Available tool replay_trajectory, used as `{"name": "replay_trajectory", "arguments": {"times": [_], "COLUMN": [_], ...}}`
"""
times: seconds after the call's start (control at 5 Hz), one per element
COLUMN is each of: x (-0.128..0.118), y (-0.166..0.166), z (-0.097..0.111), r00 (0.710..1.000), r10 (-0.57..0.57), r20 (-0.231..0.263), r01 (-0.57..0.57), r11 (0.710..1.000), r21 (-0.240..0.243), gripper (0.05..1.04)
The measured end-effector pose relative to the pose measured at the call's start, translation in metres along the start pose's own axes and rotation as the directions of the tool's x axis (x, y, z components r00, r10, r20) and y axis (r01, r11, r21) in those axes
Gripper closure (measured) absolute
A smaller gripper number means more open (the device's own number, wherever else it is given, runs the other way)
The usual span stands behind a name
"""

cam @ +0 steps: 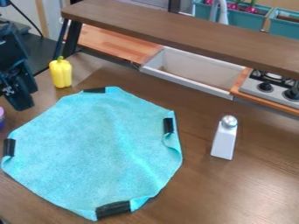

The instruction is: Place the yellow pepper on the on the bottom right corner of the cloth

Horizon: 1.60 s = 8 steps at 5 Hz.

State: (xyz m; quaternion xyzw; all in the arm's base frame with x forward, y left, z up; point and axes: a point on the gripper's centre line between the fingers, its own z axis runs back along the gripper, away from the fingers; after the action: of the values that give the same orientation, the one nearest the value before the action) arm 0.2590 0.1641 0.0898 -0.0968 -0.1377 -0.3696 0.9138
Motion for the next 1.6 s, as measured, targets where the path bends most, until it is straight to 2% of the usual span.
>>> {"name": "replay_trajectory", "arguments": {"times": [0.2,0.4,0.6,0.8,1.0,1.2,1.6], "x": [-0.003,-0.002,0.001,0.006,0.011,0.02,0.035], "y": [0.001,0.018,0.036,0.061,0.083,0.105,0.144], "z": [-0.008,-0.015,-0.01,-0.007,-0.004,-0.002,-0.008], "r00": [1.0,0.999,0.997,0.993,0.989,0.983,0.967], "r10": [0.016,0.049,0.079,0.114,0.148,0.183,0.253], "r20": [-0.001,0.001,0.01,0.001,-0.027,-0.021,-0.038], "r01": [-0.016,-0.049,-0.08,-0.112,-0.134,-0.166,-0.222], "r11": [1.0,0.998,0.992,0.971,0.947,0.928,0.904], "r21": [-0.023,0.032,0.101,0.21,0.293,0.334,0.365], "gripper": [0.084,0.084,0.084,0.083,0.083,0.083,0.083]}}
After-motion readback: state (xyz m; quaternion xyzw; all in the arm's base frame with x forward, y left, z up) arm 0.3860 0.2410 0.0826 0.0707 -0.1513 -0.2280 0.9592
